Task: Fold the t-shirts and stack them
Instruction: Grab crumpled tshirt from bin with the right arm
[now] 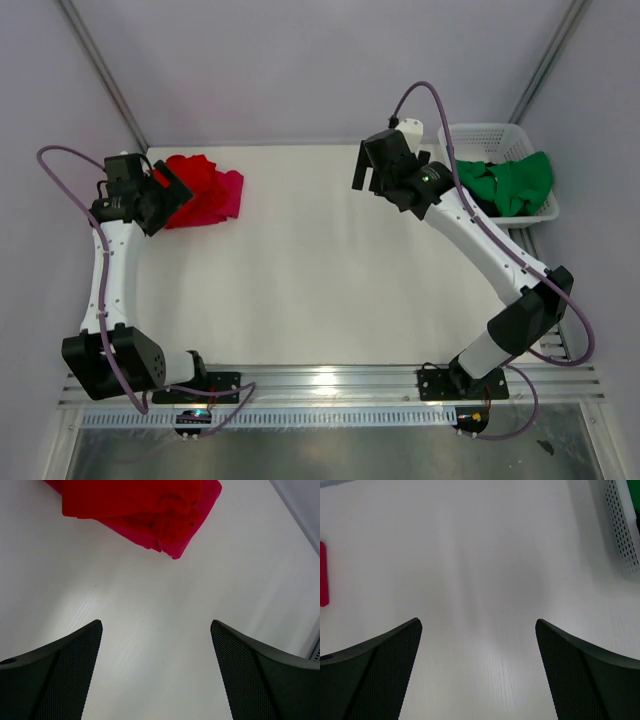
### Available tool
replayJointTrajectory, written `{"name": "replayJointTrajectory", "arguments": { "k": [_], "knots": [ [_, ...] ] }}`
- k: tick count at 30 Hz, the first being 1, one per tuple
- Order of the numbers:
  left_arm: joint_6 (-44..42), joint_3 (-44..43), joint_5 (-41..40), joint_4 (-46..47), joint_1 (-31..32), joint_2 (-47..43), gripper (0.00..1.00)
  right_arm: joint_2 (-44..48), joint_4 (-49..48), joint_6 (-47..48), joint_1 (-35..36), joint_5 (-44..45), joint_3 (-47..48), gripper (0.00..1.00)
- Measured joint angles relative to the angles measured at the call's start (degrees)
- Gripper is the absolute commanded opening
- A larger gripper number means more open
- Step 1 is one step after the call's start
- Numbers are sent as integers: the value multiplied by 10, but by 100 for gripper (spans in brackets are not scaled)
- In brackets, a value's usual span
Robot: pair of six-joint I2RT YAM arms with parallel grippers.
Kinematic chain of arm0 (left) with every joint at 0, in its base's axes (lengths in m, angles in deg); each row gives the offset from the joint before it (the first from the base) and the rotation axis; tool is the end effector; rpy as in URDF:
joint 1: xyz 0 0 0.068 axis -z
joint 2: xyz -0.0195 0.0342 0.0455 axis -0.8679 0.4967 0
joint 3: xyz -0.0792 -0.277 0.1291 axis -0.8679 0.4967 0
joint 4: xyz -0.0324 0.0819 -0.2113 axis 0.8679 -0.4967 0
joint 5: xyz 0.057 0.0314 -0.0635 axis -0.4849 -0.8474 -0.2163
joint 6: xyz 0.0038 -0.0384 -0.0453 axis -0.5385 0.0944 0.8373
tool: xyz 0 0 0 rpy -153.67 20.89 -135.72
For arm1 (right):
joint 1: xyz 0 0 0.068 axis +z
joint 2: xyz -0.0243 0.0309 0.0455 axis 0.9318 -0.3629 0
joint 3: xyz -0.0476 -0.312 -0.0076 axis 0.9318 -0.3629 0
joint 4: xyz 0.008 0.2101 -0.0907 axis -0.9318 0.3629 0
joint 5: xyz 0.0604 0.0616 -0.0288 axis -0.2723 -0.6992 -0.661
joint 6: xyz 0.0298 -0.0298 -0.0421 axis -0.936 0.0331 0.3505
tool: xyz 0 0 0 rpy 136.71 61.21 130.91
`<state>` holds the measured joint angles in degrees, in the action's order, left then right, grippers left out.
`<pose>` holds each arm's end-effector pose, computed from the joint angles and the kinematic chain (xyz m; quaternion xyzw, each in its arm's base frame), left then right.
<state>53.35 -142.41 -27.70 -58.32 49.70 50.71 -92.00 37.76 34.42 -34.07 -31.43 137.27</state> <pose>0.2332 0.0408 0.3912 -0.3530 0.8503 -0.1112 0.3742 0.2689 0.1586 0.4255 0.0841 0.8807 0.0150 0.4660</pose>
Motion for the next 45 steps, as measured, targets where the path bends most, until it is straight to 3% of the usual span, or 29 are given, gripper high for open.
{"name": "replayJointTrajectory", "arguments": {
  "k": [9, 14, 16, 19, 24, 26, 36, 45],
  "knots": [
    [0, 1, -3, 0, 0, 0, 91, 1, -7, 0, 0, 21, -7, 99],
    [0, 8, -6, -1, 0, 0, 91, 19, -47, 21, -3, 108, -54, 99],
    [0, 12, -7, -1, 0, 0, 91, 25, -45, 24, -20, 137, -63, 100],
    [0, 19, -9, -1, 0, 0, 91, 30, -36, -10, -102, 135, -60, 99],
    [-2, 32, -14, -2, 0, 0, 91, 49, -70, -49, -327, 54, -99, 100],
    [-4, 34, -17, -3, 0, 0, 91, 48, -74, -55, -381, 13, -101, 99],
    [-4, 78, -16, -1, 0, -20, 91, -9, -156, -138, -580, -261, -105, 98],
    [16, 163, 18, 25, 0, -60, 91, -65, -177, -234, -618, -378, -119, 98]
  ]
}}
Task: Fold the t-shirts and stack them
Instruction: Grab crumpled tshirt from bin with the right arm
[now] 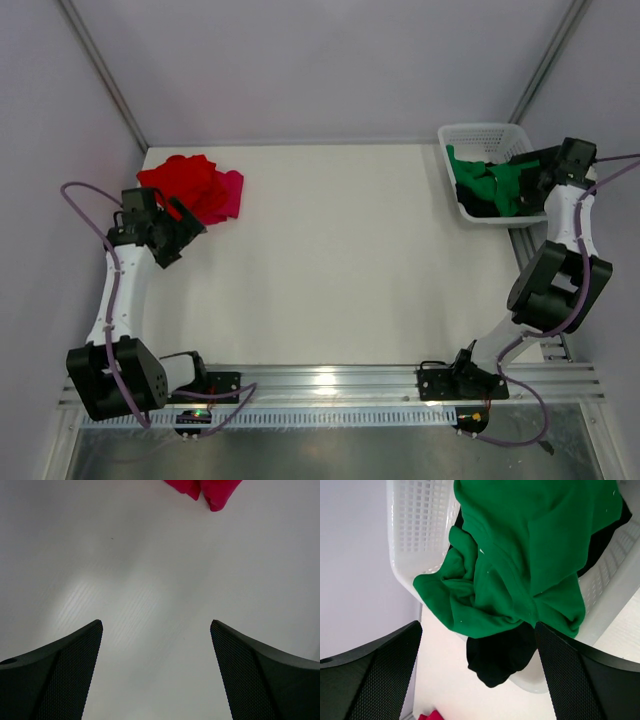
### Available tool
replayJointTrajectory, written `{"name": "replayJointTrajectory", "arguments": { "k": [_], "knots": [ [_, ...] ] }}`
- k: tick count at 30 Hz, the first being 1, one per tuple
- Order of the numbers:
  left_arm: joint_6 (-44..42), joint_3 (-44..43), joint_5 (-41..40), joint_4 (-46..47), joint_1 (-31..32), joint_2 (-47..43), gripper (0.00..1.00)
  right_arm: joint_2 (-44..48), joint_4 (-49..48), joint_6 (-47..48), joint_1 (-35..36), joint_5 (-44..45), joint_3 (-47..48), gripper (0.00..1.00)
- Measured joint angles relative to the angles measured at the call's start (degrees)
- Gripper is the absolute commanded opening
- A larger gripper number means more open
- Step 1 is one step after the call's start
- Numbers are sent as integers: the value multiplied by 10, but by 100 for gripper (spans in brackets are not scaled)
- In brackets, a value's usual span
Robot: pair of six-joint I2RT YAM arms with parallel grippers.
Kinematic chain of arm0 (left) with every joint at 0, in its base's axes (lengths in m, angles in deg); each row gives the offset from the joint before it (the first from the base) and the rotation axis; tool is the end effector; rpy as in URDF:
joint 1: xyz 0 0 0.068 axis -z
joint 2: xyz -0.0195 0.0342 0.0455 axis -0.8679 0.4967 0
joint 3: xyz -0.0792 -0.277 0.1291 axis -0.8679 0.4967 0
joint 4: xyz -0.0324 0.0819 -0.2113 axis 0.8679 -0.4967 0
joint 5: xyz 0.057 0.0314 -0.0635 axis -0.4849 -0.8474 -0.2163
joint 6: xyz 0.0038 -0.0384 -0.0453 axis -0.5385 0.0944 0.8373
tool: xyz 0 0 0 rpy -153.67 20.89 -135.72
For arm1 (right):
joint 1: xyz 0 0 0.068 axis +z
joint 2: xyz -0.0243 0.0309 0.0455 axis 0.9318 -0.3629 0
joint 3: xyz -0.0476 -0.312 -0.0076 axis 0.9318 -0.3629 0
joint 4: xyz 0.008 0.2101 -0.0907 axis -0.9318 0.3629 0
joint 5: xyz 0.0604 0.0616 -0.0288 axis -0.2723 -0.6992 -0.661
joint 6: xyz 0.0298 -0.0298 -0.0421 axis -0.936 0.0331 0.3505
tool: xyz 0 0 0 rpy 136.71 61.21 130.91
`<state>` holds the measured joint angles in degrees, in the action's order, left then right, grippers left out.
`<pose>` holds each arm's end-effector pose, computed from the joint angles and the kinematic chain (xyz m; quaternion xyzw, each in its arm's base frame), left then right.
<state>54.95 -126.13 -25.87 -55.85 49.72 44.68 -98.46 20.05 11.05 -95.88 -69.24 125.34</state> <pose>0.1988 0.0330 0.3325 -0.3712 0.8684 -0.1170 0.3072 0.3258 -0.1612 0.3499 0.5778 0.7049 0.1519 0.3825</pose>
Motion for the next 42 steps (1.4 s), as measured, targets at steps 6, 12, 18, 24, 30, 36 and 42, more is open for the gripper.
{"name": "replayJointTrajectory", "arguments": {
  "k": [6, 12, 18, 24, 30, 36, 42],
  "knots": [
    [-4, 7, 1, 12, 0, 19, 89, -6, 8, -48, 0, -6, -8, 98],
    [-10, -8, 2, 12, 0, 59, 88, 7, 65, -81, -1, 57, -22, 98],
    [-12, -25, 14, 14, 0, 68, 88, 42, 118, -100, -1, 136, -37, 98],
    [-17, -25, 16, 14, 0, 68, 88, 14, 126, -92, -1, 165, -10, 96],
    [-18, -24, 11, 11, 0, 59, 88, -39, 121, -69, -1, 177, 35, 94],
    [-19, -23, 5, 6, 0, 46, 88, -65, 104, -51, -1, 177, 50, 89],
    [-19, -23, -1, 0, 0, 45, 88, -101, 80, -36, -1, 168, 74, 54]
  ]
}}
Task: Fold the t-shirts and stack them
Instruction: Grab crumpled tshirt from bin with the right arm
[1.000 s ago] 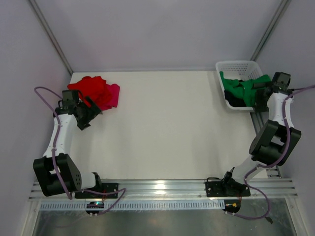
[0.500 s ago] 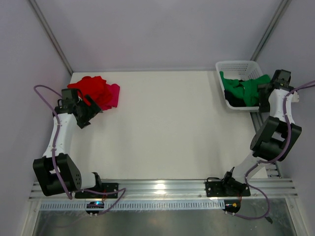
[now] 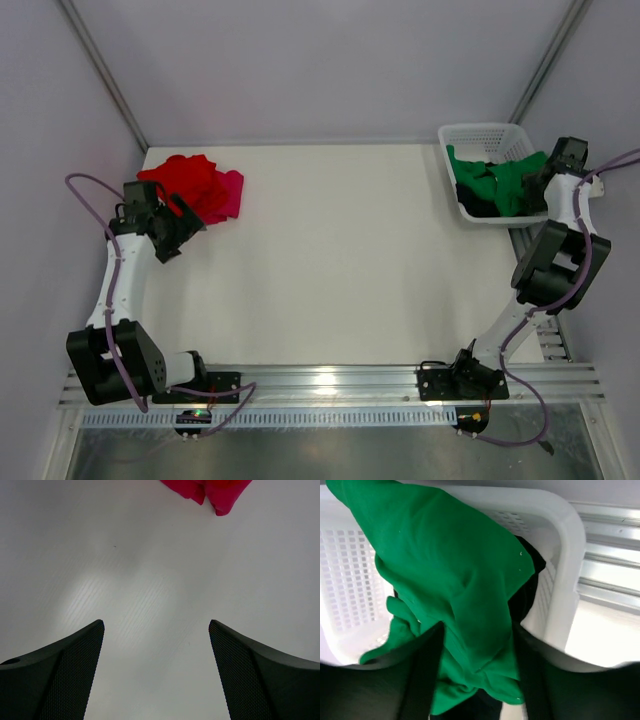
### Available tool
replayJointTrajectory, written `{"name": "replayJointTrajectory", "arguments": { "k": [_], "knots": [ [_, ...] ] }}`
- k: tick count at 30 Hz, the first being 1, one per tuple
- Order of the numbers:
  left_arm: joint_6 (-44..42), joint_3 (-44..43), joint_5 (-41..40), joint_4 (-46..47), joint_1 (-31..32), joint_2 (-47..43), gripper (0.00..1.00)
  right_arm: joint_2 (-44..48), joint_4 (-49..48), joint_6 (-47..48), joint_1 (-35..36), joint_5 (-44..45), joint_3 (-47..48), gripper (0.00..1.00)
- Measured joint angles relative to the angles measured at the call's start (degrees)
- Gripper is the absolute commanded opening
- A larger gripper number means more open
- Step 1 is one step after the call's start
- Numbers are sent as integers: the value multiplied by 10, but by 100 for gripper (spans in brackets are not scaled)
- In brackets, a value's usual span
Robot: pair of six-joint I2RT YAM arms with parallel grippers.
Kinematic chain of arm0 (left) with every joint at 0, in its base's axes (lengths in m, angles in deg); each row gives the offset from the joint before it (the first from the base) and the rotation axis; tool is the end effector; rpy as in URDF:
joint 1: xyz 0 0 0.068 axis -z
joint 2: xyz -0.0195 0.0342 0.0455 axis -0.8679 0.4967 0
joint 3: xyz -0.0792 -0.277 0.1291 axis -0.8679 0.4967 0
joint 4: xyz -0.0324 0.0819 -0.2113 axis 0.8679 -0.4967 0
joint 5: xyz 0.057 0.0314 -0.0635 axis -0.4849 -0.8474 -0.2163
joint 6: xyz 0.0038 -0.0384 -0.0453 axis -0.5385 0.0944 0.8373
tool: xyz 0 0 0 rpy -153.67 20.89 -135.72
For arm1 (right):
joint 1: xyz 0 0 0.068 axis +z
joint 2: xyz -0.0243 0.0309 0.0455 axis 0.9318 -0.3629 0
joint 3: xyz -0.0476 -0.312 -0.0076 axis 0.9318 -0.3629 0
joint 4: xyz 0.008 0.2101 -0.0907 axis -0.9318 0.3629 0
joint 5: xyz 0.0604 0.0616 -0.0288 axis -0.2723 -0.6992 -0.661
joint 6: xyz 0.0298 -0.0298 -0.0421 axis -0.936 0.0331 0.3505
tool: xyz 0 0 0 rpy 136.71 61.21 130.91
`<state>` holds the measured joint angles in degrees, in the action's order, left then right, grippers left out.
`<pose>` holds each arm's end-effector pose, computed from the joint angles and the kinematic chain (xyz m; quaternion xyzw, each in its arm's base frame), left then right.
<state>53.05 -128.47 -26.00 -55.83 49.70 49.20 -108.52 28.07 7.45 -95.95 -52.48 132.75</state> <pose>0.2187 0.0368 0.3292 -0.3603 0.8795 -0.1071 0.2918 0.3525 -0.1898 0.3139 0.6605 0.6742 0.0090 0.3303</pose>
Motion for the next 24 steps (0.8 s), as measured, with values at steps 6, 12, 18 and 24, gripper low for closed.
{"name": "replayJointTrajectory", "arguments": {
  "k": [6, 12, 18, 24],
  "knots": [
    [-1, 0, -11, -6, 0, 0, 88, -10, -28, 12, 1, -24, -1, 3],
    [1, 0, -13, -7, 0, 0, 88, -9, -63, 34, 1, -54, -21, 3],
    [4, 0, -6, -7, 0, 0, 88, 12, -102, 89, 1, -124, -43, 3],
    [4, 0, -3, -7, 0, 0, 88, 78, -132, 146, 7, -196, -44, 3]
  ]
}}
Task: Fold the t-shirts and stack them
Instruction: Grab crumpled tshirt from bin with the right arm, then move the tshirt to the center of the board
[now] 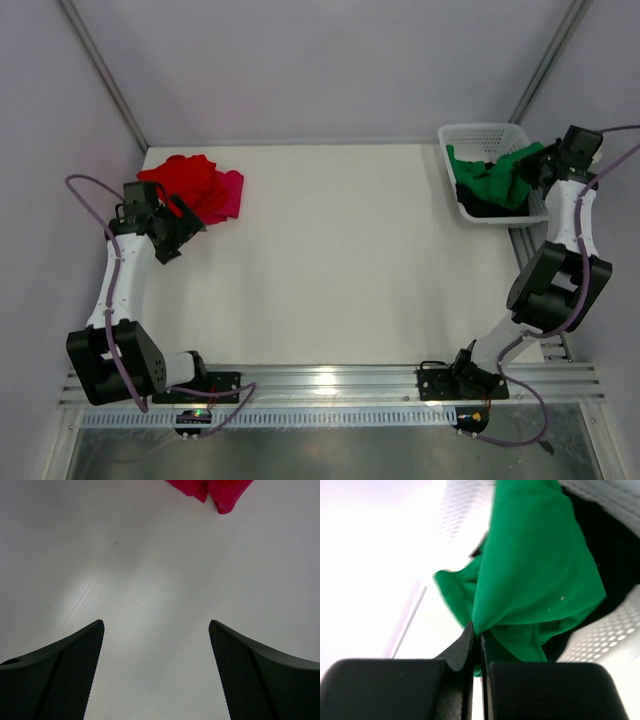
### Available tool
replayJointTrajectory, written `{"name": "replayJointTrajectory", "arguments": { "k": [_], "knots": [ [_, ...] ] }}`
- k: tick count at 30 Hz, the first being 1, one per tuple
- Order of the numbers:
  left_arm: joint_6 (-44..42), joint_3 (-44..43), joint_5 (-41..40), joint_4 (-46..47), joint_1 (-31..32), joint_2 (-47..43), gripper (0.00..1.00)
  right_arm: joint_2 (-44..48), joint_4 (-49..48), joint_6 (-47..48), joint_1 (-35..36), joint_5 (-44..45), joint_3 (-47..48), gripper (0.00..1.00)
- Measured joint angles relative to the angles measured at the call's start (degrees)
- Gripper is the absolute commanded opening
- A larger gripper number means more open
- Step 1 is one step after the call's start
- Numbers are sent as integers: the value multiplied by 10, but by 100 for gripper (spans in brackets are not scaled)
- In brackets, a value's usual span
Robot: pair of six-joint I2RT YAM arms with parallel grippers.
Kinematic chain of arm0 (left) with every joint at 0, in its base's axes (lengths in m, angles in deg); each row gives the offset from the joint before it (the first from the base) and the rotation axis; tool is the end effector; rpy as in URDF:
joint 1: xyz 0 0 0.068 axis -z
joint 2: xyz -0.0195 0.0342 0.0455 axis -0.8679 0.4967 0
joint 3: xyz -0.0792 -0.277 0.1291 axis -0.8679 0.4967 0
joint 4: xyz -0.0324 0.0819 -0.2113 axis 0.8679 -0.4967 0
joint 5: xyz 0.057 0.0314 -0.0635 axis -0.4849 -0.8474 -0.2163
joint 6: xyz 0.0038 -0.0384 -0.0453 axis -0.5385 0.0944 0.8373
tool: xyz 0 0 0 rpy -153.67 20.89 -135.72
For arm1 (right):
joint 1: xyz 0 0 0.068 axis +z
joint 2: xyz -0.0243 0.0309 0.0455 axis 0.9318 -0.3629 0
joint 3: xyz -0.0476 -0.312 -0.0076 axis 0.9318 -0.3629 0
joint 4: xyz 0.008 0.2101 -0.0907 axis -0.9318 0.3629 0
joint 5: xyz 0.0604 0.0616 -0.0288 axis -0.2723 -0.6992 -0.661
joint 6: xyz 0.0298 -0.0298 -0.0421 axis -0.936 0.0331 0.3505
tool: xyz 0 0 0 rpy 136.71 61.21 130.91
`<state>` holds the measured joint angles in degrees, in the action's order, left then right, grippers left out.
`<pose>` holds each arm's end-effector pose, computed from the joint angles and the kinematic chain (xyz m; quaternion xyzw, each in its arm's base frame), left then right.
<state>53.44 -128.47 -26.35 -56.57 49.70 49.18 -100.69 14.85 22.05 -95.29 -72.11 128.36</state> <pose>0.2173 0.0368 0.3284 -0.3652 0.8797 -0.1041 0.2863 0.3455 -0.1645 0.3610 0.4780 0.7480 0.1440 0.4372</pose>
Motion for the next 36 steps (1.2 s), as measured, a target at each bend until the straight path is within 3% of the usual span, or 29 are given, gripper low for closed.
{"name": "replayJointTrajectory", "arguments": {
  "k": [9, 18, 36],
  "knots": [
    [-1, 0, 2, 0, 0, 0, 88, 112, -23, 34, 54, -105, 3, 3],
    [1, 9, 19, 2, 0, 0, 88, 189, -32, 23, 162, -200, 3, 3],
    [17, 11, 31, 17, 0, 18, 87, 318, -124, -119, 322, -346, -6, 3]
  ]
}}
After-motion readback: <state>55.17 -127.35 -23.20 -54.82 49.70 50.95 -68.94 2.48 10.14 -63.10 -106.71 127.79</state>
